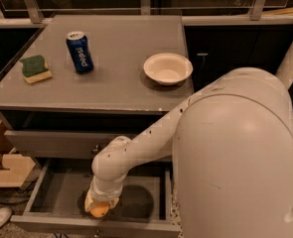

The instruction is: Place orange into middle drawer

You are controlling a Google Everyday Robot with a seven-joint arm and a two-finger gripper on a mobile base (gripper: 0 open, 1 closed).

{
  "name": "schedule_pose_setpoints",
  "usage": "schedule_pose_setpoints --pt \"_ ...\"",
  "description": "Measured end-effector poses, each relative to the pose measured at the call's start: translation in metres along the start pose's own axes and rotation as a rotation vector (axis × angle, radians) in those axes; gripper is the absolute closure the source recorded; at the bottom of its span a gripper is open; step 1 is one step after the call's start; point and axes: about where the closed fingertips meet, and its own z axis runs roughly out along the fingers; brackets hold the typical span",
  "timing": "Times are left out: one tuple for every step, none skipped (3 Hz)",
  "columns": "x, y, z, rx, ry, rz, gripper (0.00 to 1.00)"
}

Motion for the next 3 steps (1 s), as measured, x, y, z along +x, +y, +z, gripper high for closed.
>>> schedule_pose_setpoints --pt "0.000 0.000 0.000 0.000 0.000 0.000 1.00" --pt "-0.013 -0.020 0.000 0.013 -0.025 0.090 1.00" --pt "-0.021 -0.043 0.007 0.025 -0.039 0.200 1.00"
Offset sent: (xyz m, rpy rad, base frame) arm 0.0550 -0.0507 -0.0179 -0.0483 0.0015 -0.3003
